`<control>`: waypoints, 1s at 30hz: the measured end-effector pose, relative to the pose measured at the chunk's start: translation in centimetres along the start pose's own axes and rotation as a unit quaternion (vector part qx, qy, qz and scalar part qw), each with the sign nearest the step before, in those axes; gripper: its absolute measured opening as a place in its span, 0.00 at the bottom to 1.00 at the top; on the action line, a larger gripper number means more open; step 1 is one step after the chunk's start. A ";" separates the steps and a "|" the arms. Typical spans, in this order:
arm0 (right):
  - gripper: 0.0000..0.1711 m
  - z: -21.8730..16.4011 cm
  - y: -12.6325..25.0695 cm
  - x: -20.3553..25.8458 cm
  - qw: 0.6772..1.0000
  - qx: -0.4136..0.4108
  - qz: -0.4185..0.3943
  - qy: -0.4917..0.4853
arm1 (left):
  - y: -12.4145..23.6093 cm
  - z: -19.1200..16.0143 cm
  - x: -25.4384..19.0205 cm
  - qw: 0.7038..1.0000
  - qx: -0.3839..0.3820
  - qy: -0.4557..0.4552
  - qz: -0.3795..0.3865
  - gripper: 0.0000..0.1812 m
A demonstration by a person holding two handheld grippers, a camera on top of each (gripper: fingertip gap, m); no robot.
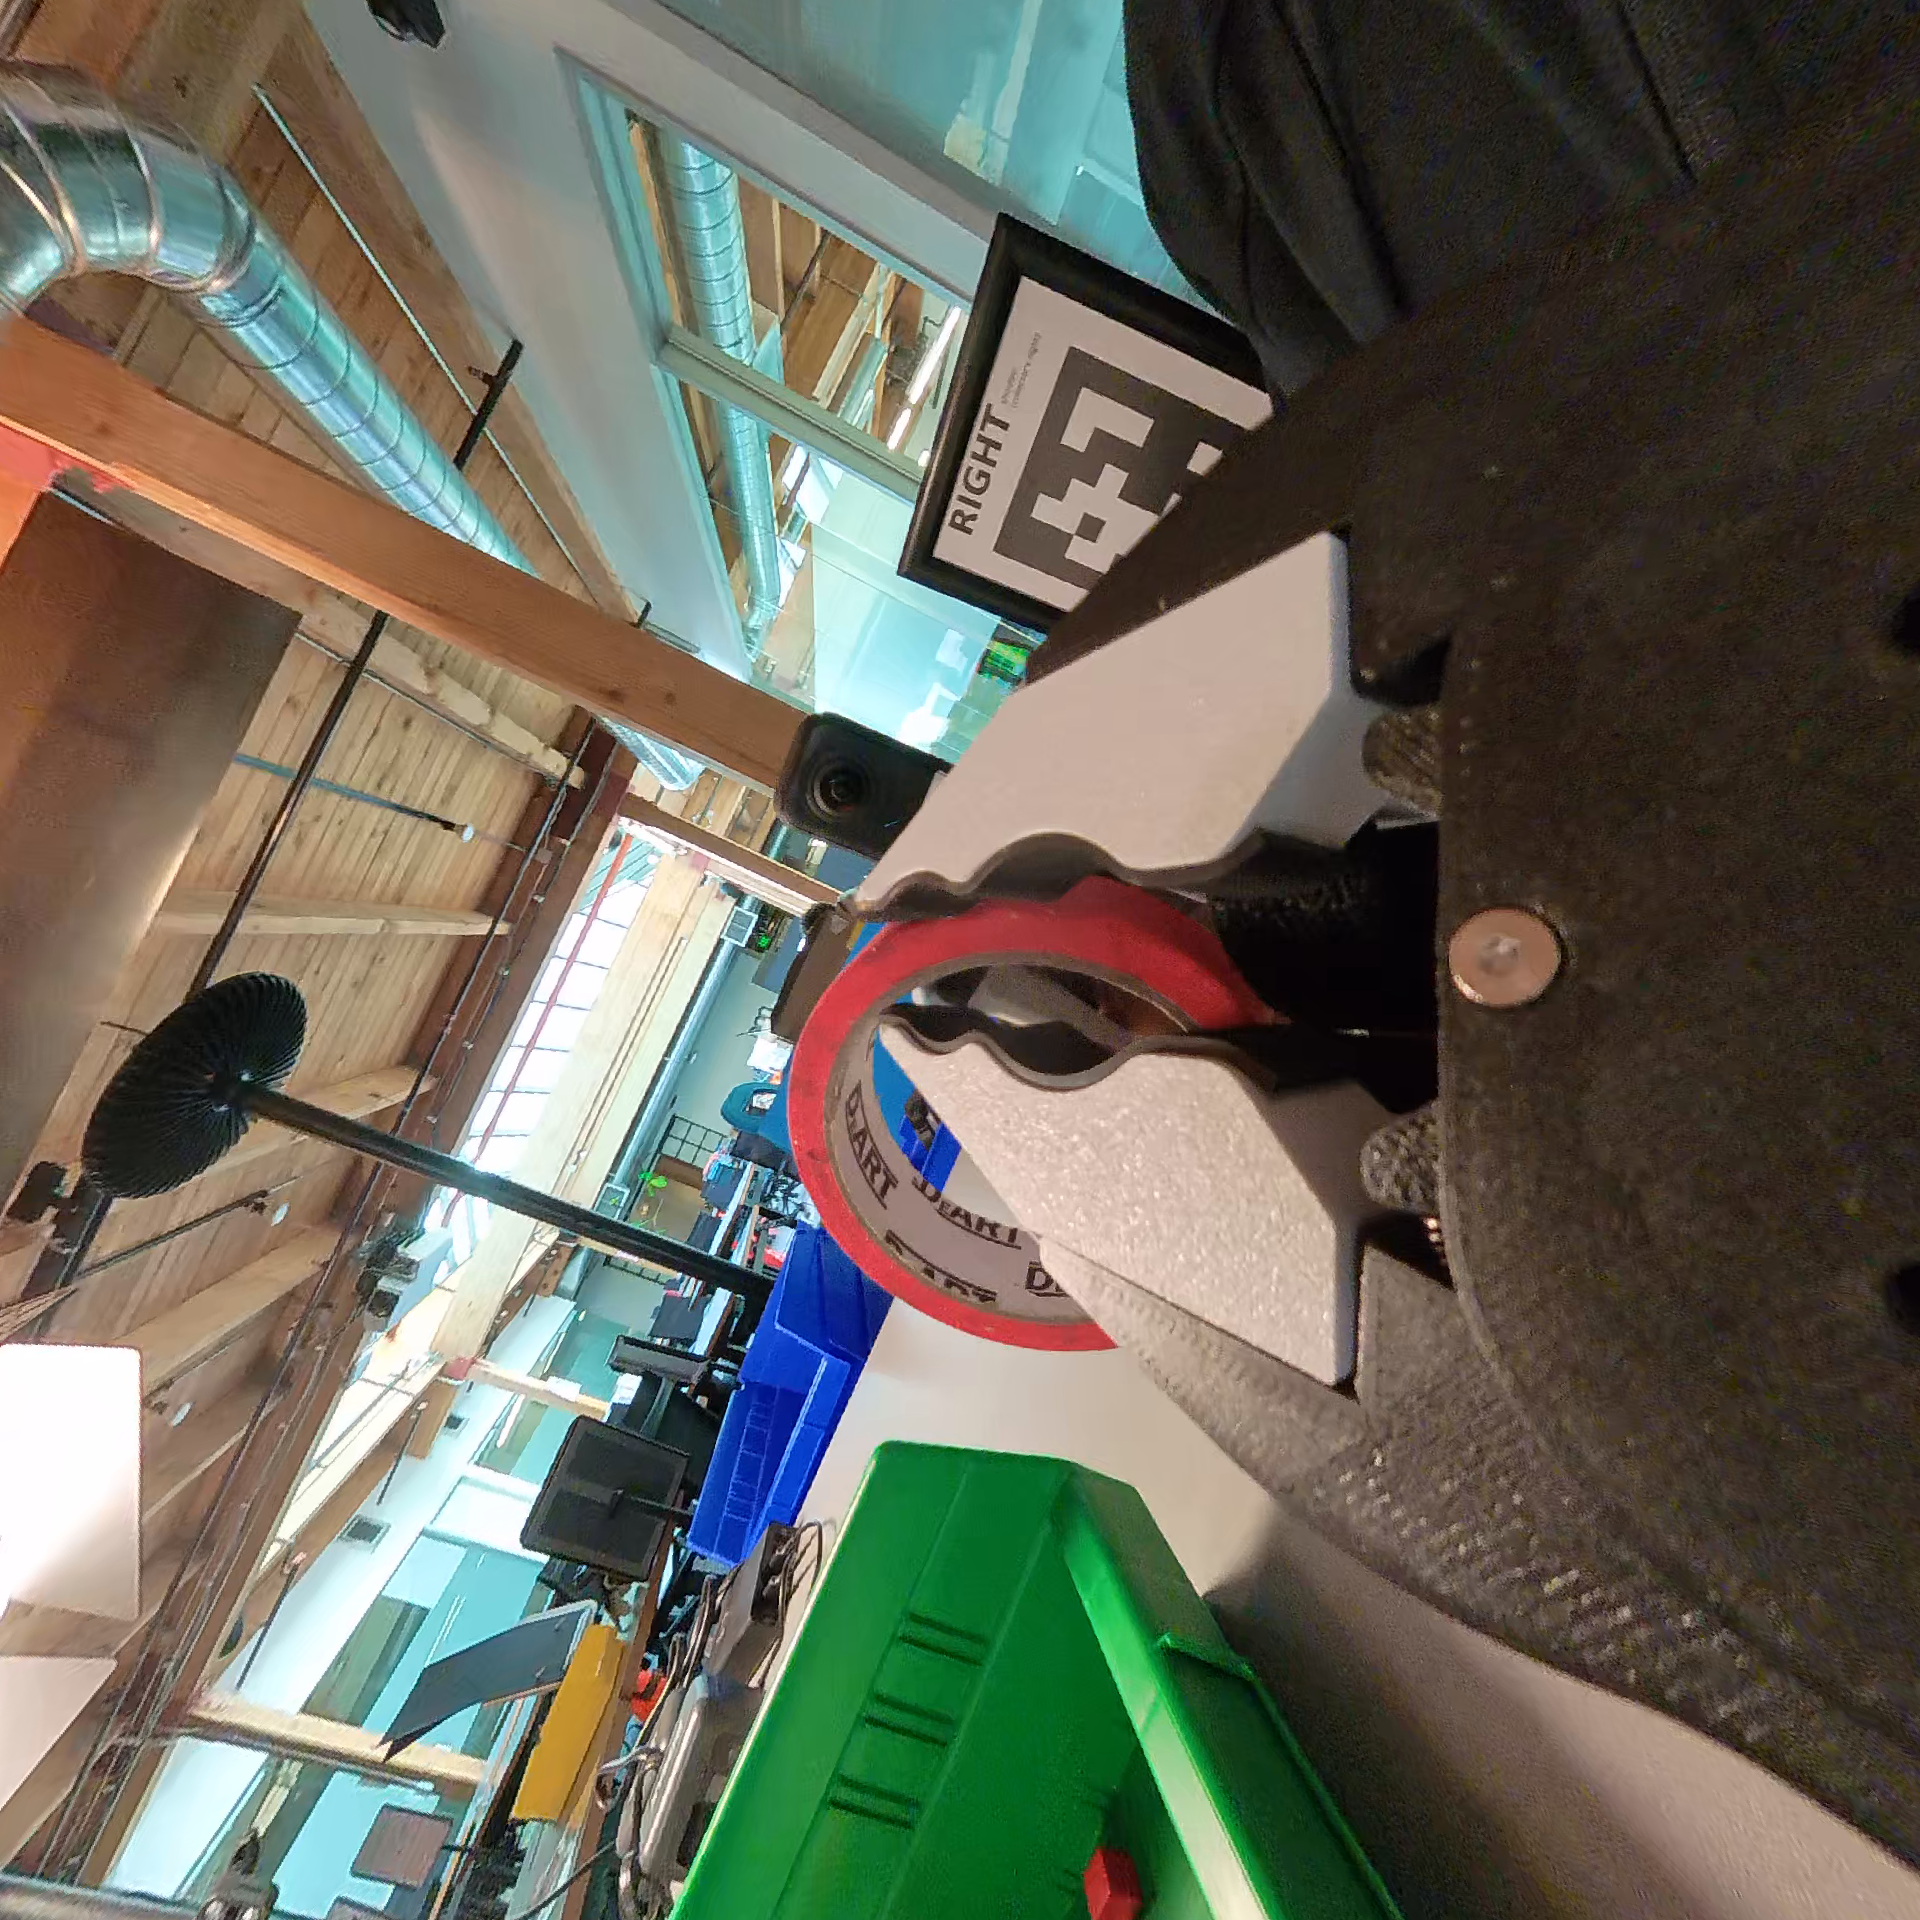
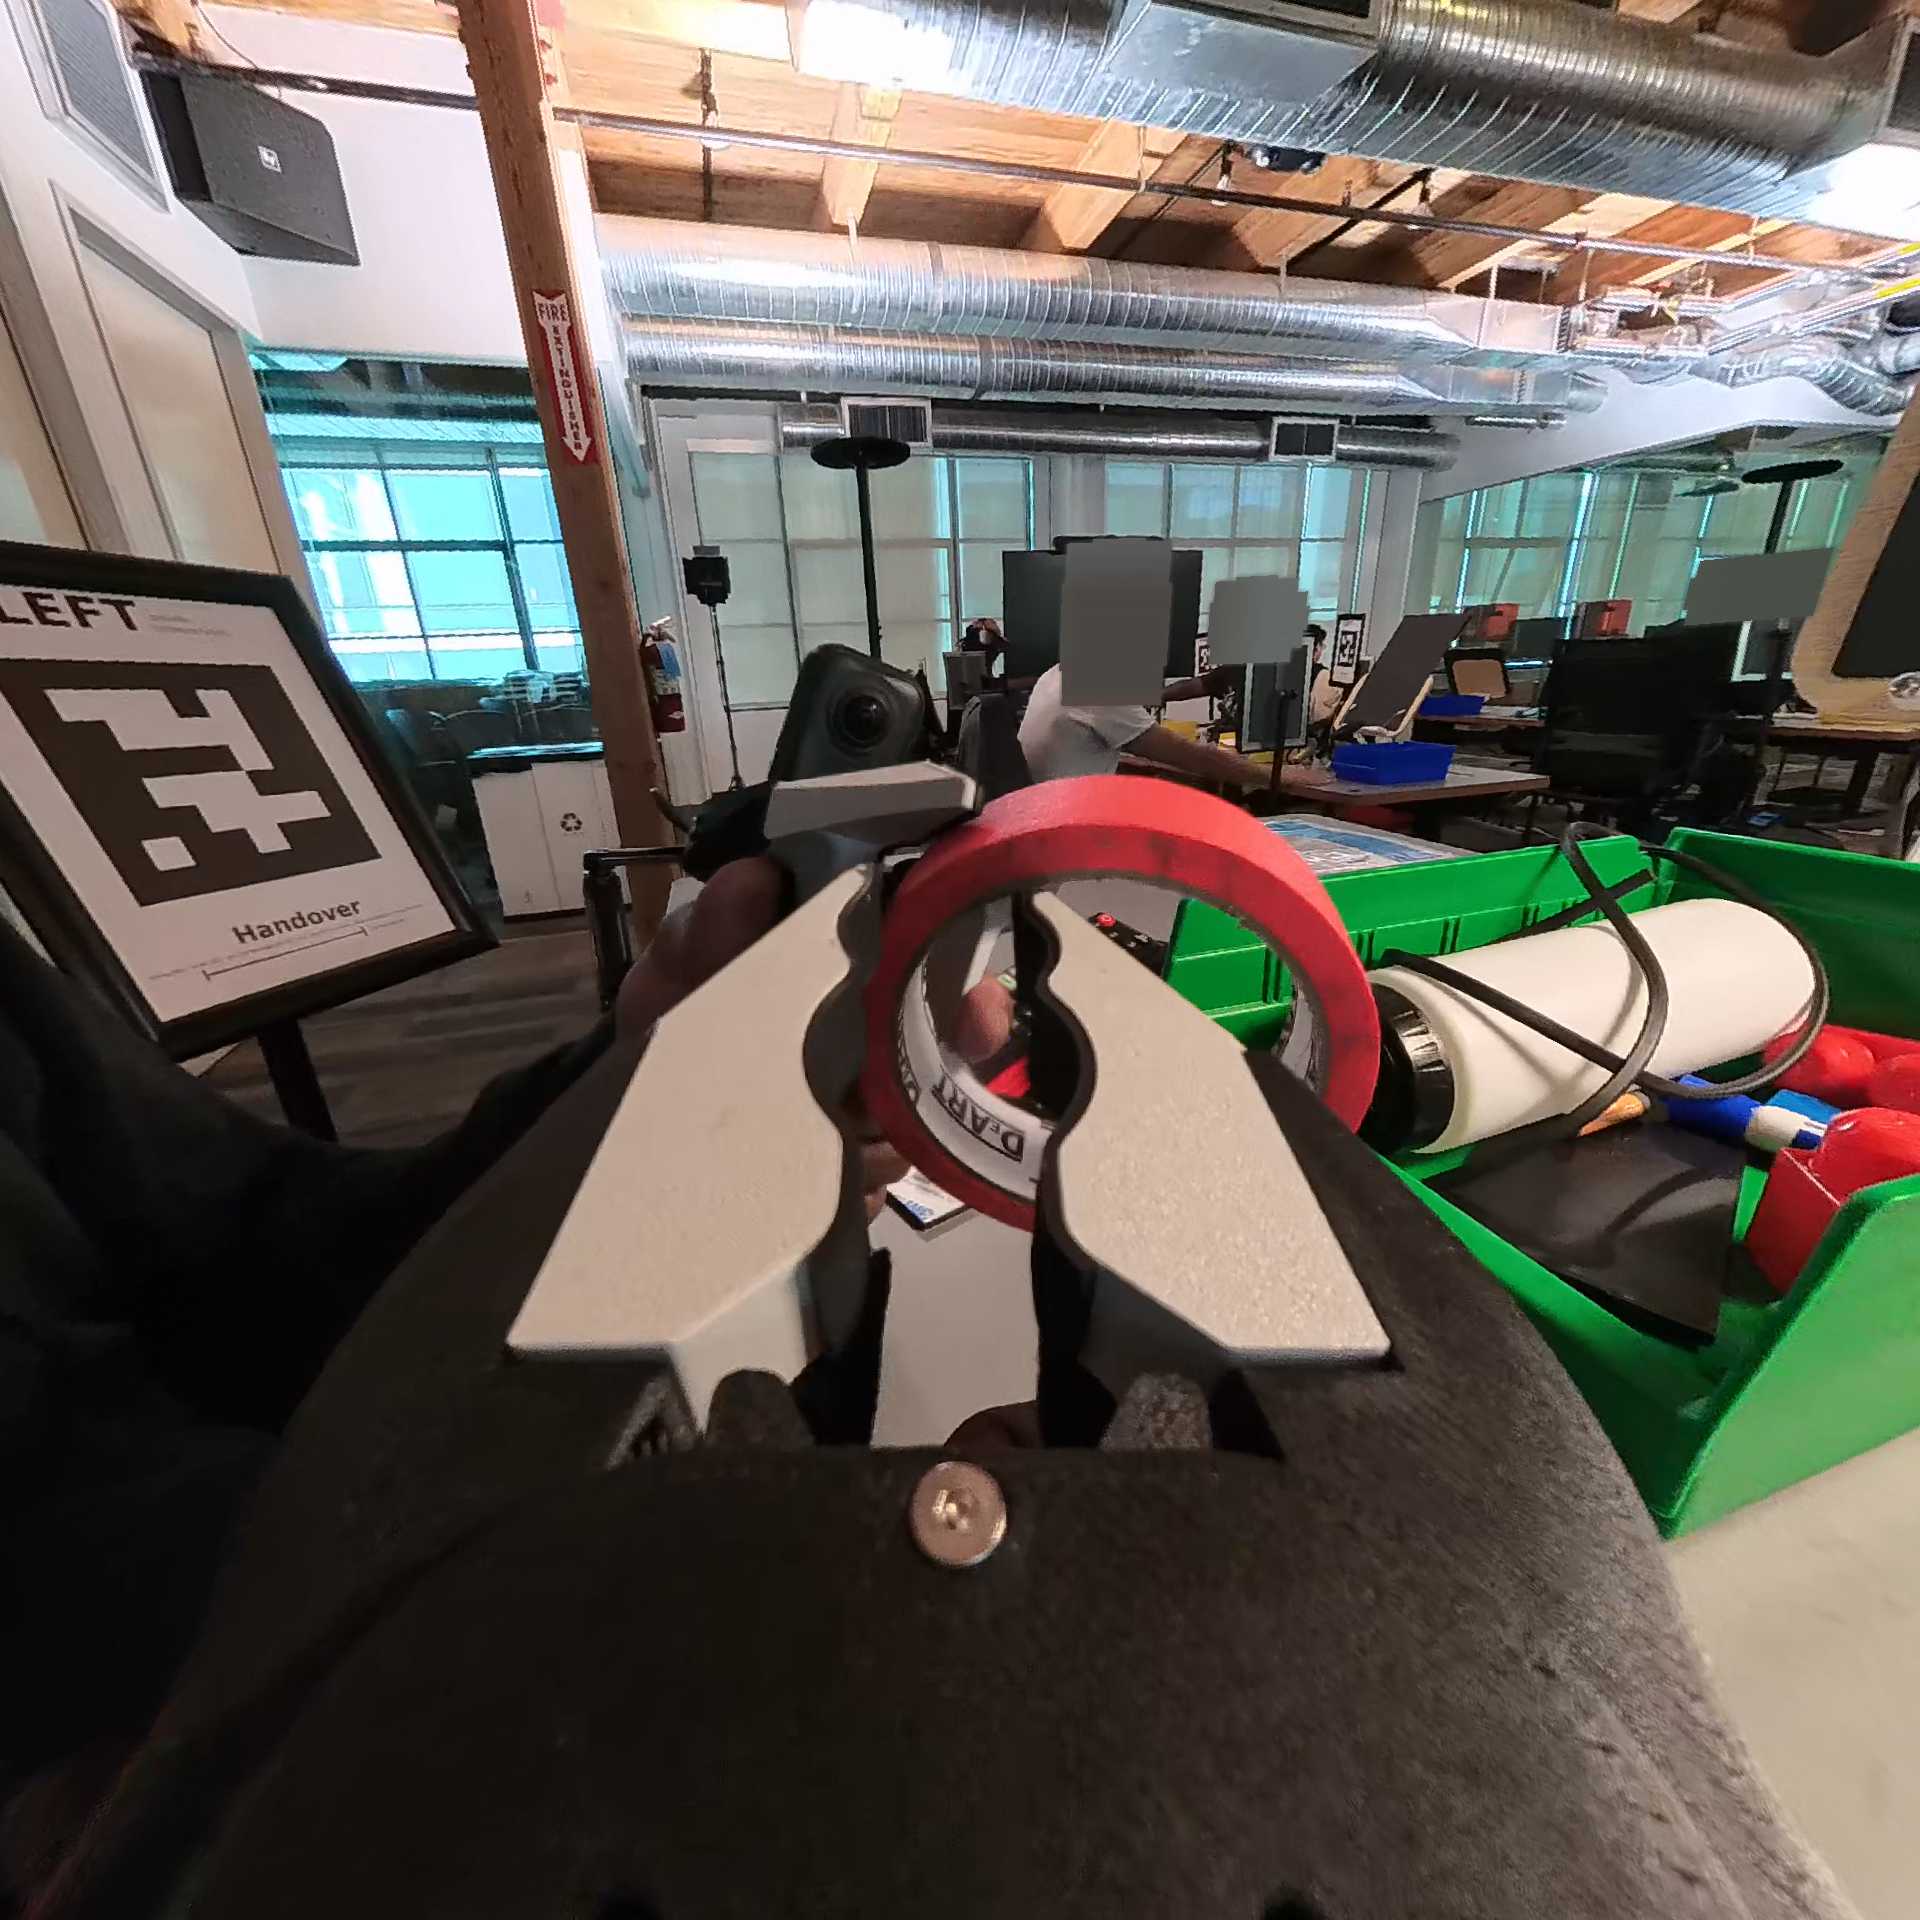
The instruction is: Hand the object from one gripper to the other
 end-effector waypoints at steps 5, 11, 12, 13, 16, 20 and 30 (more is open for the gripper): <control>0.15 0.1 0.1 -0.2 1.000 -0.004 -0.006 -0.007 | -0.1 -0.1 0.0 1.000 0.005 -0.008 0.002 0.09; 0.11 -0.3 -0.1 -0.1 1.000 0.018 -0.013 0.011 | 0.0 -0.1 0.2 1.000 0.001 -0.002 0.016 0.10; 0.11 -0.4 -0.2 -0.1 1.000 0.023 -0.014 0.015 | 0.0 -0.1 0.2 1.000 0.001 -0.003 0.019 0.11; 0.10 -0.5 -0.2 -0.1 0.999 0.027 -0.015 0.019 | 0.0 -0.1 0.2 1.000 0.001 -0.004 0.021 0.12; 0.10 -0.6 -0.4 0.0 0.999 0.035 -0.017 0.026 | 0.0 0.0 0.3 1.000 0.000 -0.005 0.025 0.13; 0.10 -0.7 -0.4 0.0 0.999 0.038 -0.018 0.028 | 0.0 0.0 0.3 1.000 0.000 -0.005 0.028 0.13; 0.10 -1.4 -0.7 0.0 0.995 0.070 -0.038 0.054 | -0.1 -0.2 0.6 0.998 0.014 -0.021 0.058 0.16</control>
Point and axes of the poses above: each gripper's, where its closed fingertips meet, y back along the fingers, z out of its top, x = y × z across the jaws, the point moved 10 cm from there along y, back along the fingers, and after that the axes turned 10 degrees about -x, right-handed, at the moved point
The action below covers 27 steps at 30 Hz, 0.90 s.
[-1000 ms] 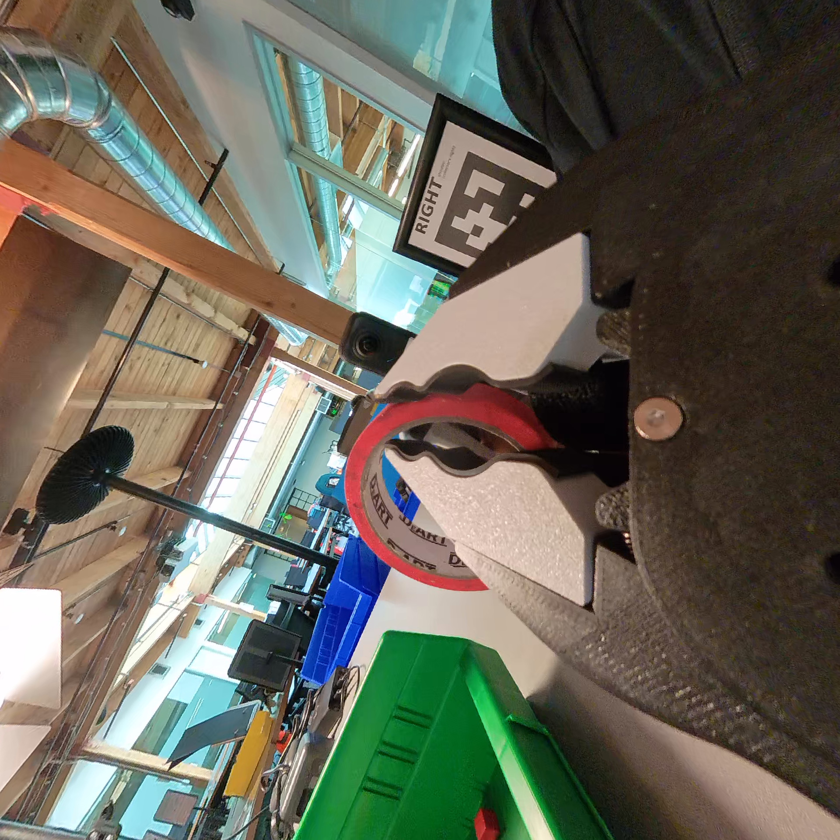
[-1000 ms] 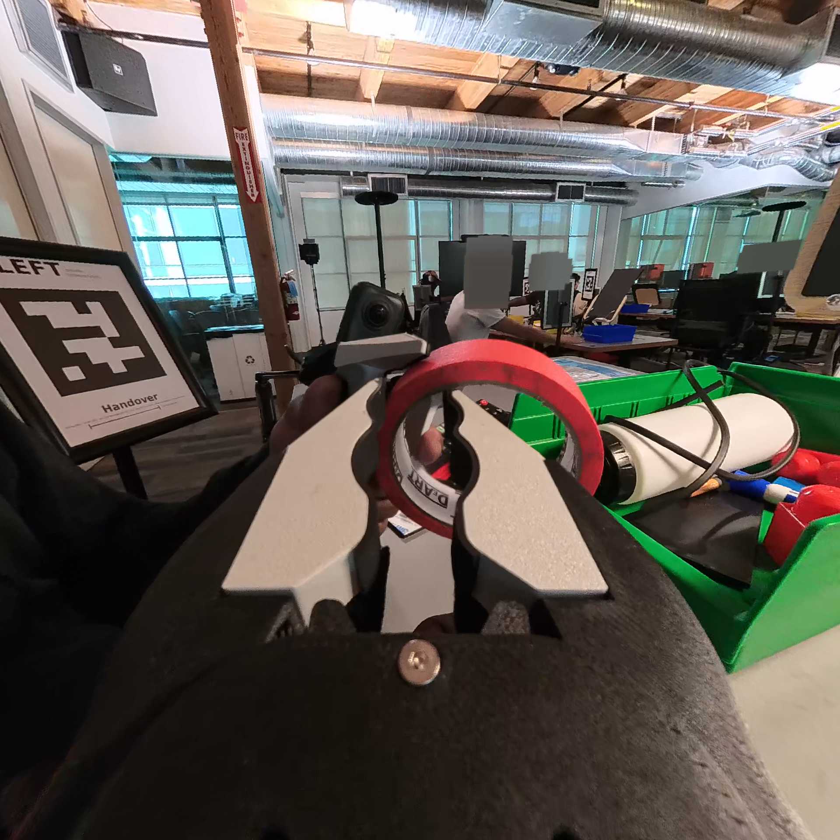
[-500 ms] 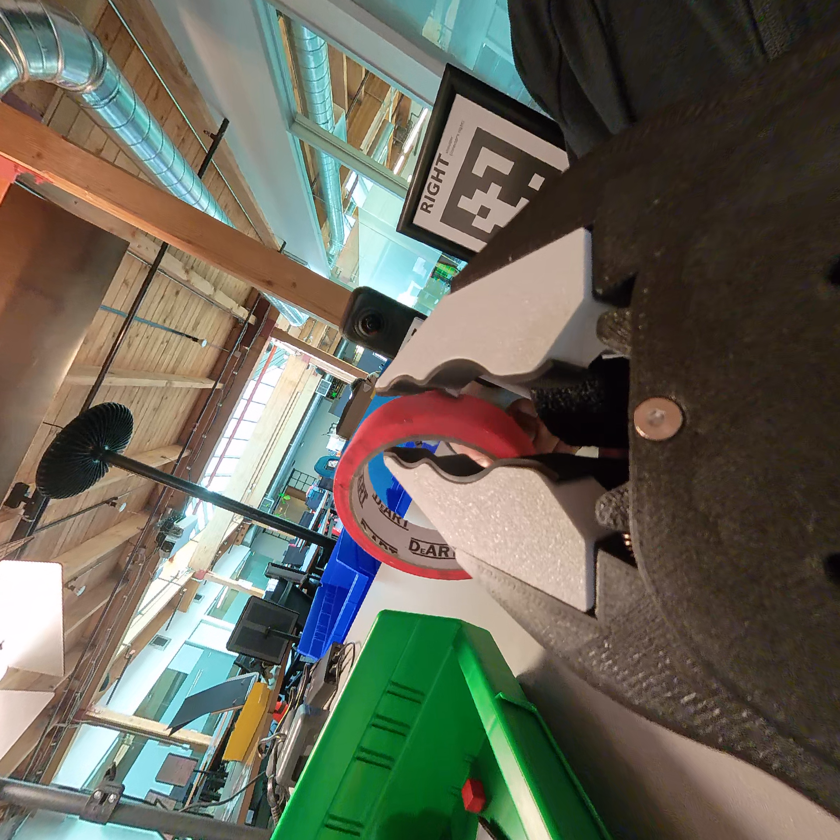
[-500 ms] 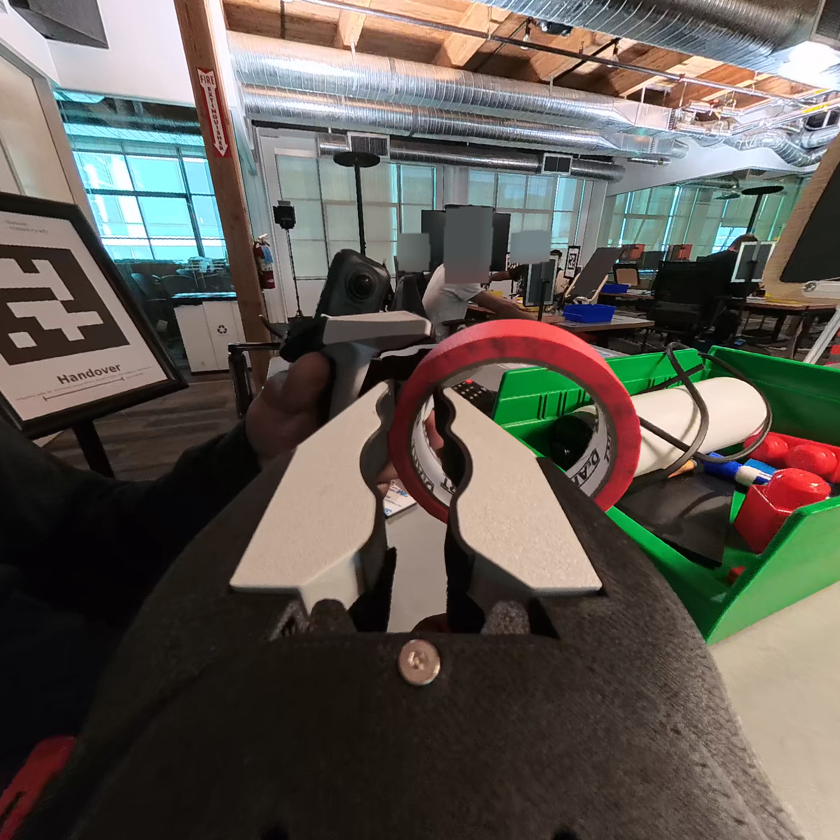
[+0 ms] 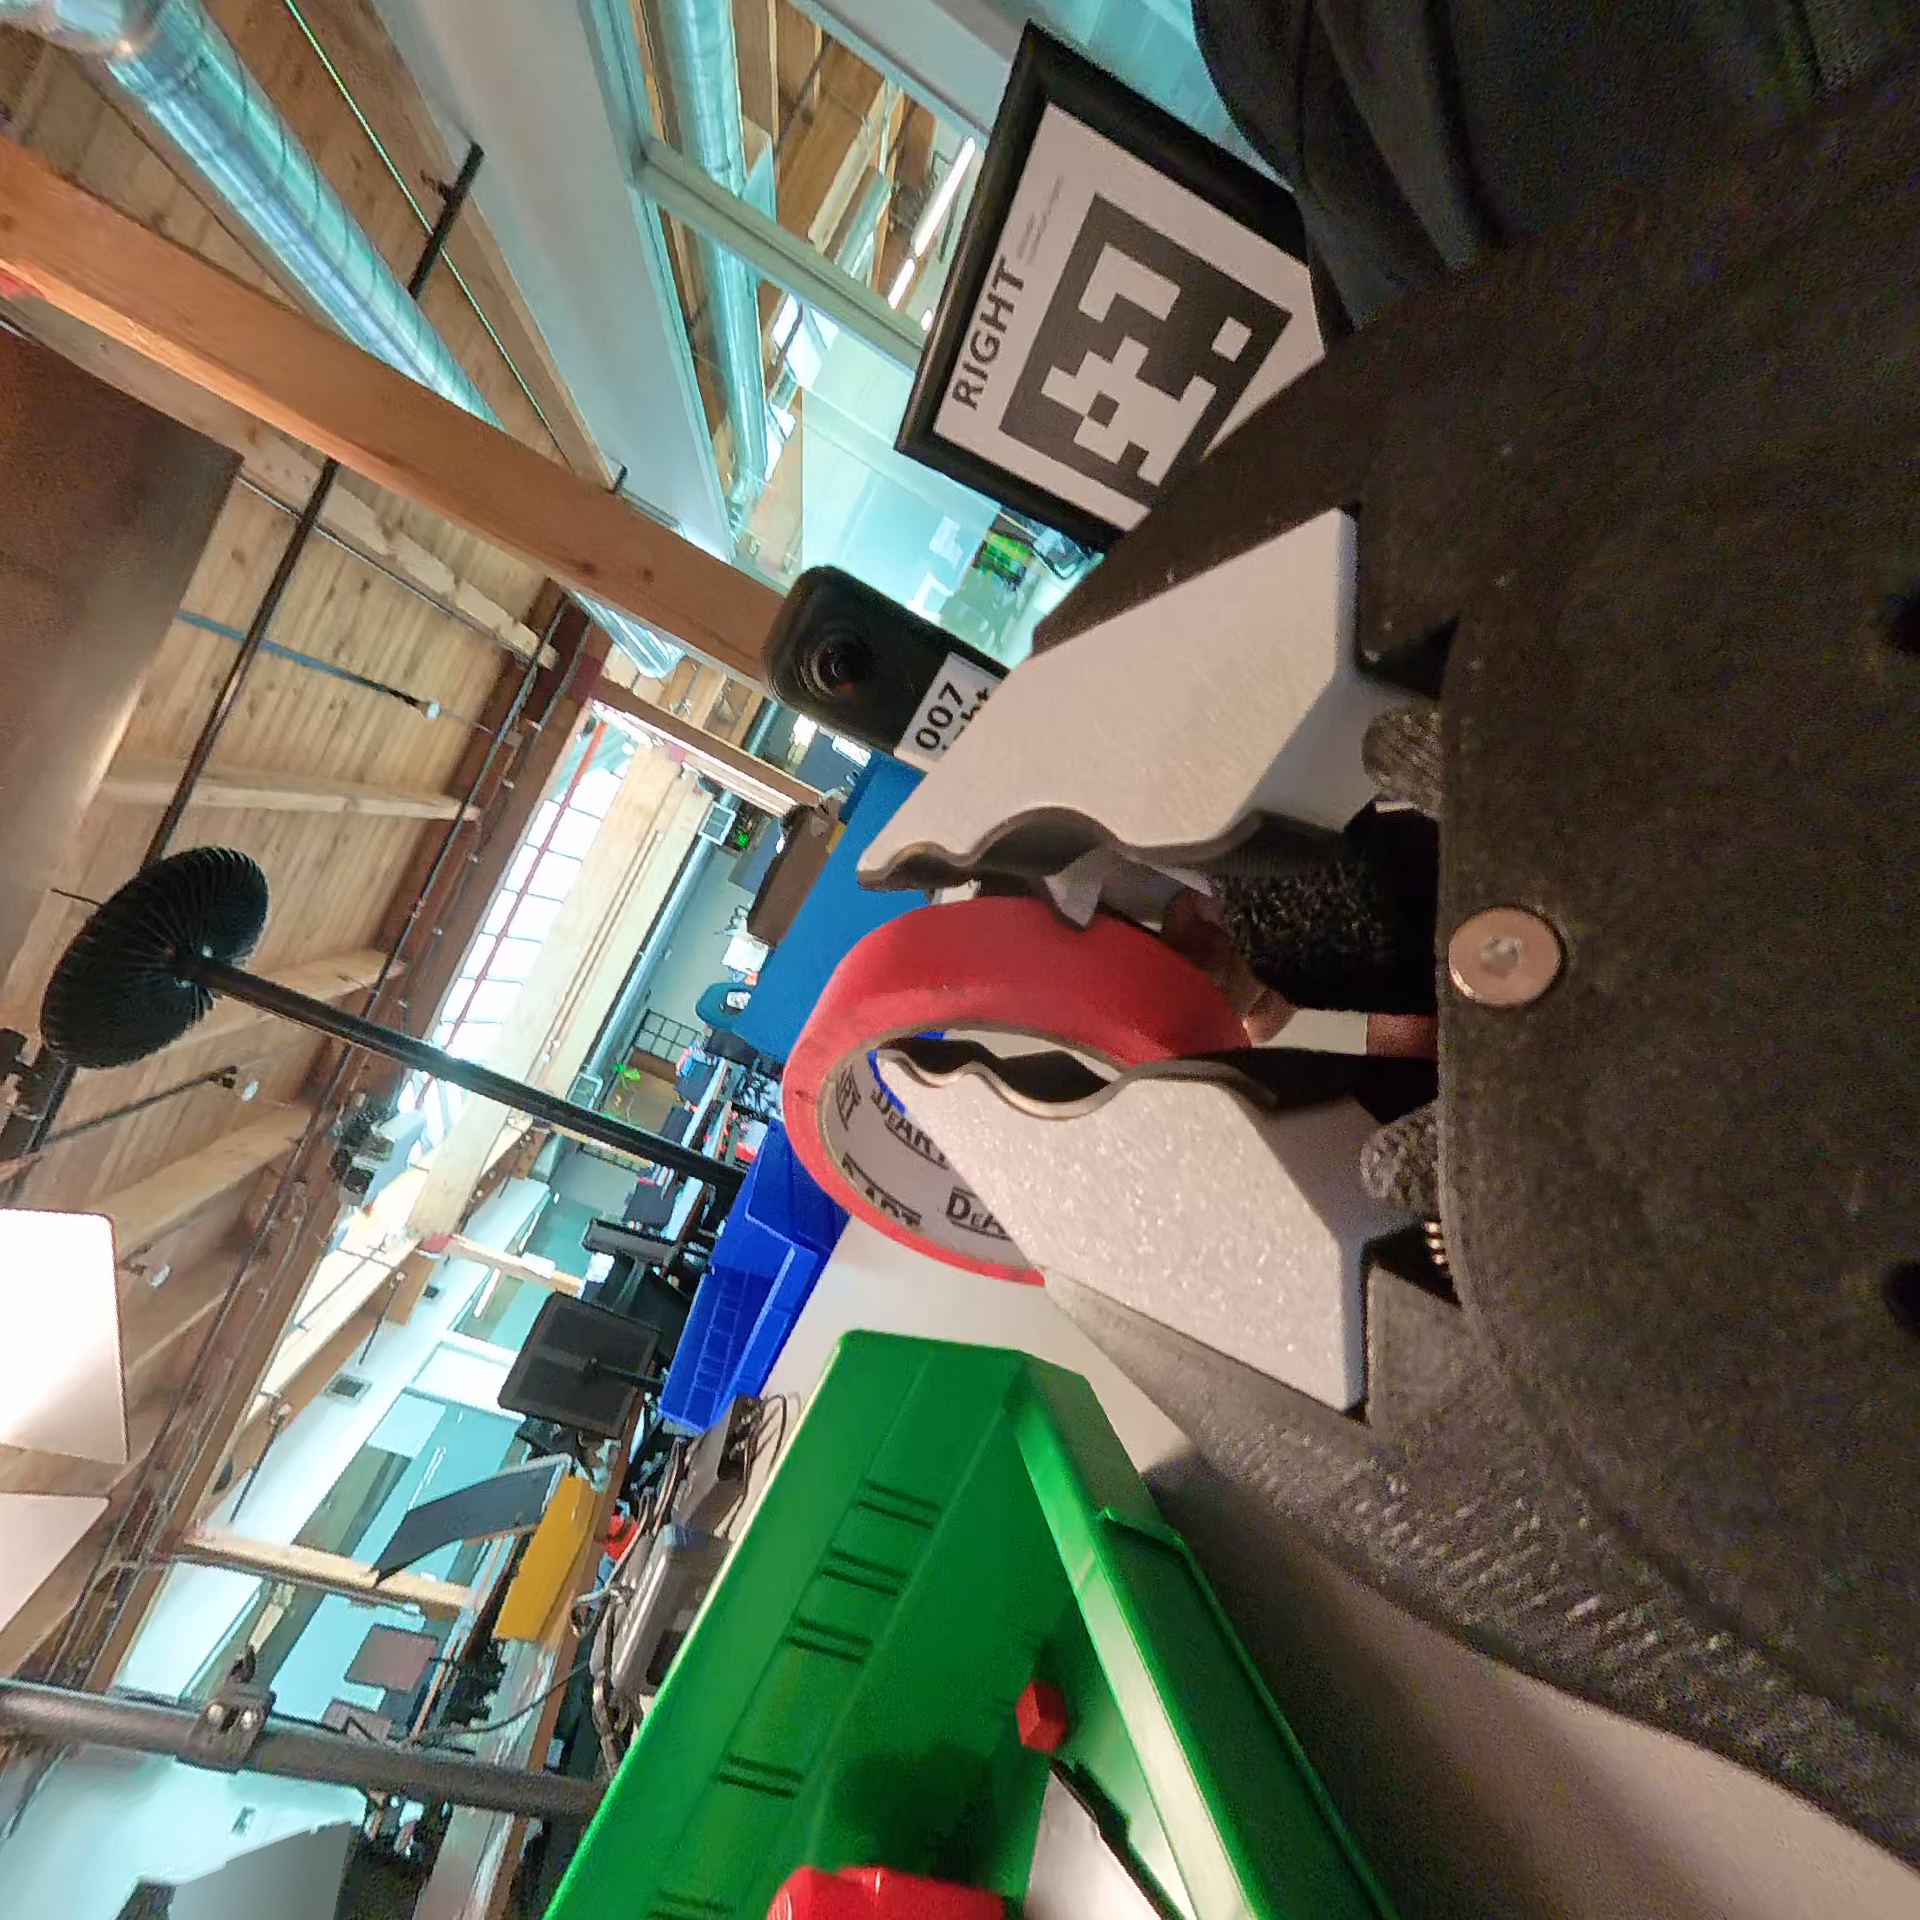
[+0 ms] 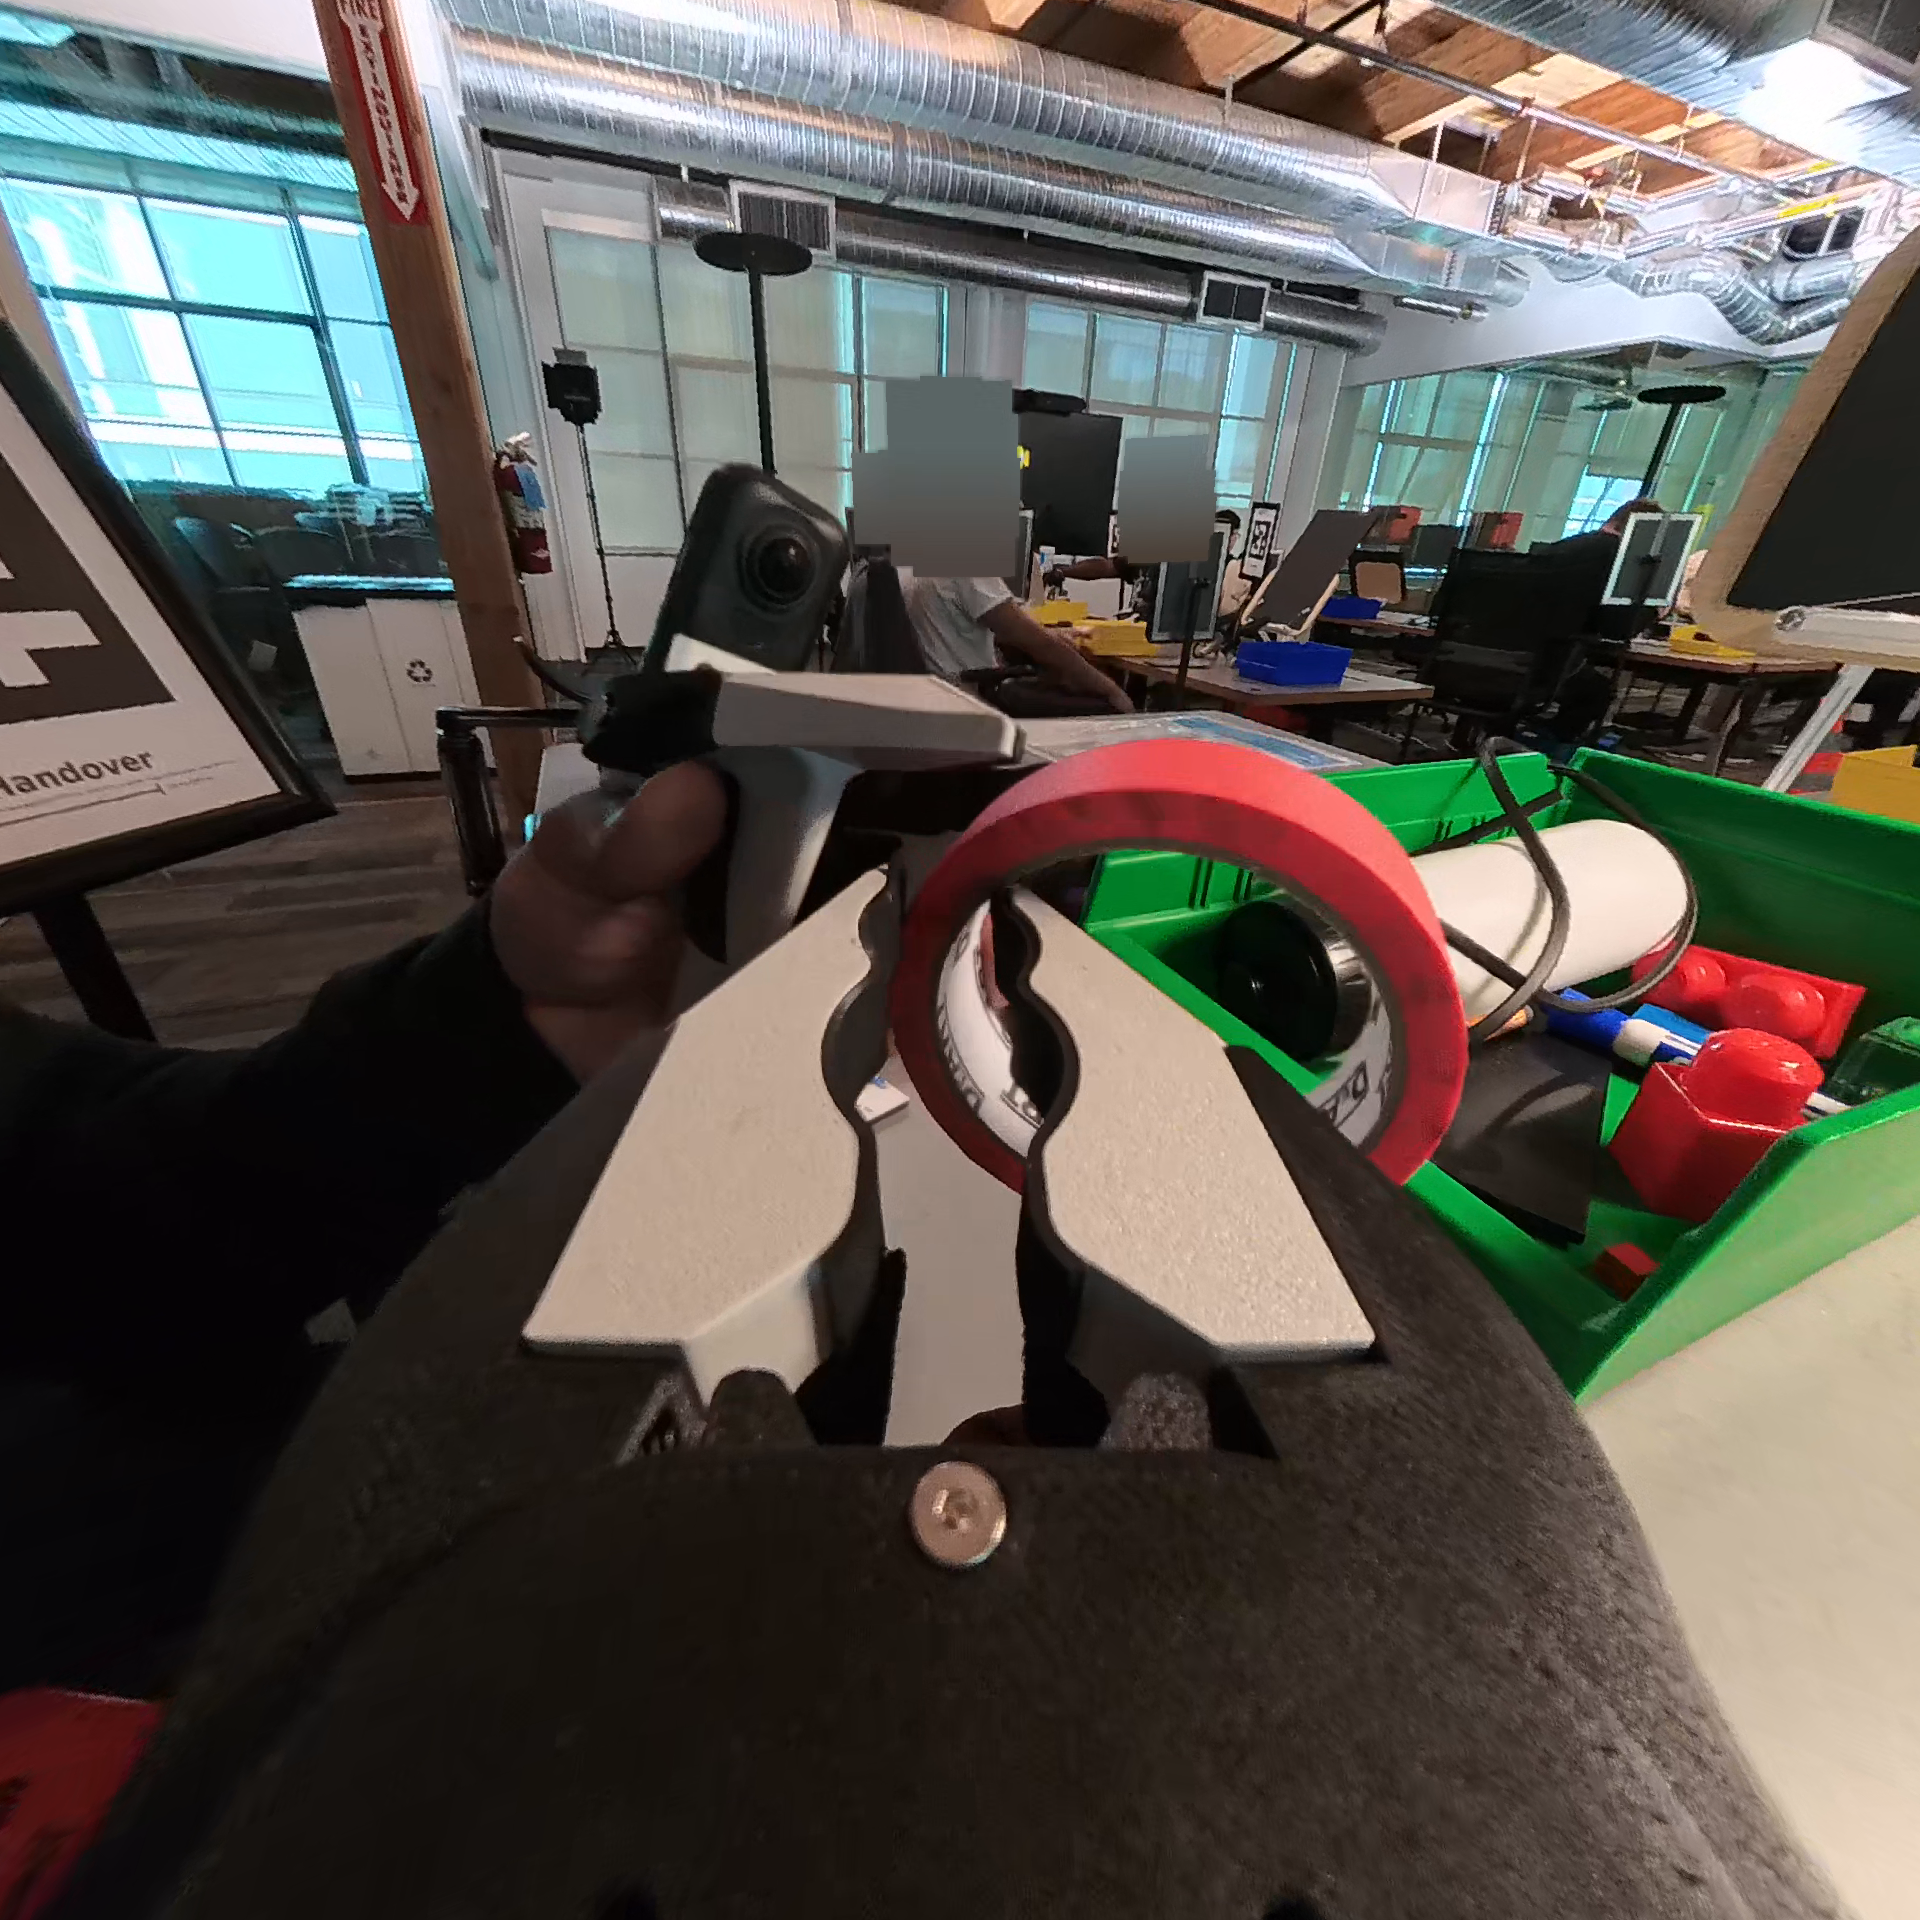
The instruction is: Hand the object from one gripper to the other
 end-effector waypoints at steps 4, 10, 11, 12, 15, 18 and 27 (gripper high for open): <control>0.12 -0.1 -0.2 0.3 1.000 0.000 0.005 0.007 | 0.0 -0.1 0.0 1.000 0.010 -0.007 0.001 0.15; 0.15 0.2 -0.1 0.4 0.999 -0.020 0.024 -0.028 | 0.1 0.0 -0.3 1.000 -0.003 0.007 -0.027 0.11; 0.17 0.2 -0.1 0.3 0.999 -0.018 0.022 -0.032 | 0.0 0.0 -0.3 1.000 -0.001 0.004 -0.028 0.11; 0.17 0.2 -0.1 0.2 0.999 -0.016 0.019 -0.033 | 0.0 -0.1 -0.3 1.000 0.001 0.001 -0.027 0.11; 0.17 0.2 -0.1 0.3 0.999 -0.014 0.017 -0.027 | 0.0 0.0 -0.4 1.000 0.000 -0.003 -0.026 0.11; 0.13 0.3 -0.1 0.6 0.999 -0.016 0.026 -0.008 | 0.0 -0.1 -0.5 1.000 0.004 -0.004 -0.030 0.11; 0.09 0.1 -0.1 0.8 0.999 0.009 0.021 0.040 | 0.3 0.6 -0.2 0.998 -0.034 0.043 -0.042 0.14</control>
Point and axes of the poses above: each gripper's, where its closed fingertips meet, y back along the fingers, z out of its top, x = y × z across the jaws, the point moved 10 cm from there along y, back along the fingers, and after that the axes turned 10 degrees about -x, right-handed, at the moved point
